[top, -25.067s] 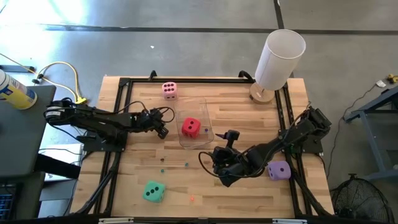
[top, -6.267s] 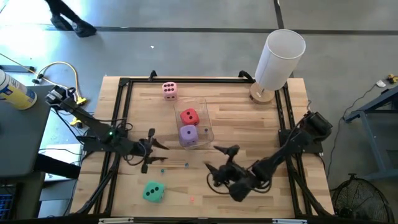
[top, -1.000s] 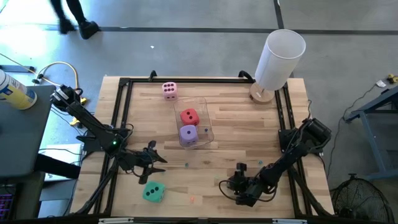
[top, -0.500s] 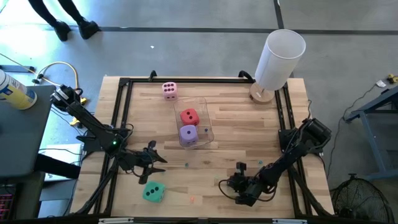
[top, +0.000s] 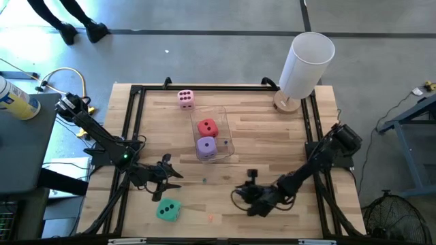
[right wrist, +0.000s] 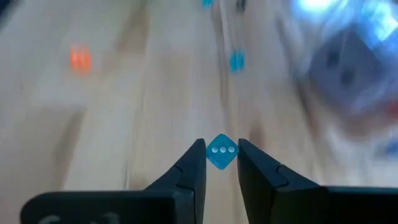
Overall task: Pick & Place Dice
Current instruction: Put the small light blue die into the transparent bin, then put the small light green die into the transparent bin
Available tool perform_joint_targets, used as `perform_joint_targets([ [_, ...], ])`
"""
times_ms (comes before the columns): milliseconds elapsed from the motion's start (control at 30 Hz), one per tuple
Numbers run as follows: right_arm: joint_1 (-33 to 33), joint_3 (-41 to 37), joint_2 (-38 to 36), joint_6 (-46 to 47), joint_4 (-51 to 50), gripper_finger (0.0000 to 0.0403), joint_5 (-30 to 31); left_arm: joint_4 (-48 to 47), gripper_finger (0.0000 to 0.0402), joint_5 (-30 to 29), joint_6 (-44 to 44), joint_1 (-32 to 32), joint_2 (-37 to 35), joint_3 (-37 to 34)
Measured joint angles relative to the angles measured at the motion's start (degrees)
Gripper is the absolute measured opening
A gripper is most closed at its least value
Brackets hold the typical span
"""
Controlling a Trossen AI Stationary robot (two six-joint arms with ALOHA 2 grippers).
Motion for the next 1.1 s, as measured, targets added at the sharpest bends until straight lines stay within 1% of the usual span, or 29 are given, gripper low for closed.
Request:
perform_joint_targets([
  [100,-3.01,5.27,-1.34,-9.38,0.41,0.0063,0.54,-0.08,0.0168,-0.02,0.37,0.00,0.00,0.00],
  [167,-5.11,8.12,-1.43,-13.64,1.24,0.0063,0.56,-0.12,0.0168,0.00,0.37,0.00,0.00,-0.02],
  [300,-9.62,11.11,-1.36,-15.89,1.07,0.0063,0.34,-0.32,0.0168,0.05,0.13,-0.15,0.02,-0.05],
  [433,-14.63,11.03,-1.34,-14.51,0.04,0.0063,2.06,-0.33,0.0168,0.09,0.11,-0.81,0.01,-0.05],
  [500,-16.88,11.06,-1.35,-11.76,0.33,0.0063,2.49,-0.35,0.0168,0.09,0.09,-1.21,0.02,-0.05],
  [633,-20.48,11.12,-1.37,-5.18,-0.04,0.0064,1.13,-0.35,0.0168,0.14,0.02,-2.03,0.01,-0.05],
  [733,-22.15,11.12,-1.37,-0.70,-2.14,0.0073,1.83,-0.35,0.0168,0.15,-0.02,-2.29,0.02,-0.05],
  [800,-22.82,11.12,-1.37,1.08,-4.22,0.0088,1.70,-0.35,0.0168,0.15,-0.02,-2.29,0.02,-0.05],
  [967,-23.03,11.12,-1.37,5.33,-8.23,0.0138,1.62,-0.35,0.0168,0.20,-0.55,-2.29,0.01,-0.05],
  [1100,-22.76,11.12,-1.37,5.57,-8.45,0.0183,1.64,-0.35,0.0168,0.26,-0.96,-2.27,0.02,-0.05],
])
